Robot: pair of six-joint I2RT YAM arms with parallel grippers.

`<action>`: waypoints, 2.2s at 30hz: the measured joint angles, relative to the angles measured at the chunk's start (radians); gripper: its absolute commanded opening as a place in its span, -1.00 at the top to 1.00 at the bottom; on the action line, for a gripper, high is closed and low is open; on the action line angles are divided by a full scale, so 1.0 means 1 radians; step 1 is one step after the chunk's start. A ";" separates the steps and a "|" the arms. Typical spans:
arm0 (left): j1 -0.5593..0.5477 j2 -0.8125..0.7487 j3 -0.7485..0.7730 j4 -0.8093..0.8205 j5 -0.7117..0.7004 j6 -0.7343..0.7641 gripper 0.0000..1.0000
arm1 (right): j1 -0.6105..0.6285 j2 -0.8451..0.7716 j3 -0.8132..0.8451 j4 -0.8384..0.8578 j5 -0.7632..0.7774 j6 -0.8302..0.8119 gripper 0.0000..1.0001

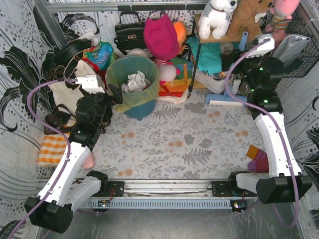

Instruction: Tie the trash bag

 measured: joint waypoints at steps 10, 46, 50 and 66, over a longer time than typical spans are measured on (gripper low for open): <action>0.000 0.078 0.262 -0.293 -0.128 -0.080 -0.97 | 0.256 0.248 0.129 -0.209 -0.019 0.300 -0.39; 0.144 0.593 0.734 -0.716 -0.024 -0.150 -0.62 | 0.545 1.004 1.083 -0.778 0.082 0.389 0.00; 0.166 0.626 0.785 -0.716 -0.021 -0.145 -0.56 | 0.545 1.018 1.090 -0.780 0.080 0.389 0.01; 0.183 0.736 0.841 -0.741 0.054 -0.099 0.17 | 0.560 1.025 1.090 -0.780 0.068 0.390 0.30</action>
